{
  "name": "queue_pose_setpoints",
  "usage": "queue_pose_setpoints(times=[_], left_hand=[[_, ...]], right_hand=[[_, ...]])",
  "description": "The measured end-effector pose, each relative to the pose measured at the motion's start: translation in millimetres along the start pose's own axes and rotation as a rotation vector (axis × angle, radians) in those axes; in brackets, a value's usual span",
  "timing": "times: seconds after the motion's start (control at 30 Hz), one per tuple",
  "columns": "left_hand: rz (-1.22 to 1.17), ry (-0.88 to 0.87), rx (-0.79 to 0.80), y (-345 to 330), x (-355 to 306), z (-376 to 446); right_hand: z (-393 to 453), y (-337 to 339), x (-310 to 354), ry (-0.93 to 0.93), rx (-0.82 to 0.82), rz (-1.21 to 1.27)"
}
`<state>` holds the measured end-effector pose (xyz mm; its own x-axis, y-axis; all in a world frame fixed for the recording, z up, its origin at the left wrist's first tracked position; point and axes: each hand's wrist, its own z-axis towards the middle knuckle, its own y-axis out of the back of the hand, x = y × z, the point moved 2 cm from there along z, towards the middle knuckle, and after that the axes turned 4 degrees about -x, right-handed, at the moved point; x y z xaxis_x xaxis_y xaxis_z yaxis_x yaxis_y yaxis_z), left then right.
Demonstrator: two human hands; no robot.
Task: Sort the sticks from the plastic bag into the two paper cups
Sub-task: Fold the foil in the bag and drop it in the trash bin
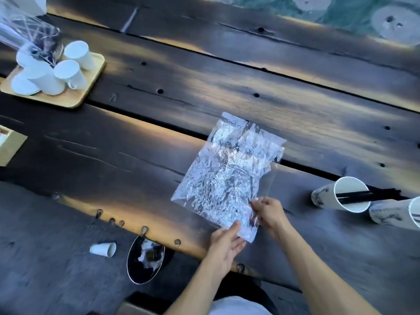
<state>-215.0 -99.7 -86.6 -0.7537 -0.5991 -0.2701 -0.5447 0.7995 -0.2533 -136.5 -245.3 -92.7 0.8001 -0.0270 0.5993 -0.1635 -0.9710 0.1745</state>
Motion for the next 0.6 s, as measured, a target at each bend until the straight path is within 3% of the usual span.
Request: queue_pose_setpoints(times=[0.1, 0.2, 0.37, 0.43, 0.5, 0.6], left_hand=[[-0.074, -0.08, -0.135, 14.4, -30.1, 17.9], [-0.058, -0.205, -0.303, 40.5, -64.2, 34.8], [0.541, -0.183, -0.373, 56.2, -67.1, 19.1], [0.718, -0.174, -0.357, 59.1, -64.7, 16.2], [0.955, -0.282, -0.444, 52.2, -76.4, 18.6], [1.245, -0.472, -0.651, 20.0, -114.3, 17.9]], right_hand=[[-6.1, 19.4, -11.0, -0.007, -0.082, 0.081], [2.5, 47.2, -10.9, -0.017, -0.131, -0.005], [13.7, 80.4, -2.2, -0.016, -0.128, -0.24], [15.5, 87.9, 6.6, 0.027, -0.207, -0.394], [16.3, 93.2, 20.4, 0.098, -0.344, -0.554], [22.9, 89.5, 41.0, 0.172, -0.432, -0.542]])
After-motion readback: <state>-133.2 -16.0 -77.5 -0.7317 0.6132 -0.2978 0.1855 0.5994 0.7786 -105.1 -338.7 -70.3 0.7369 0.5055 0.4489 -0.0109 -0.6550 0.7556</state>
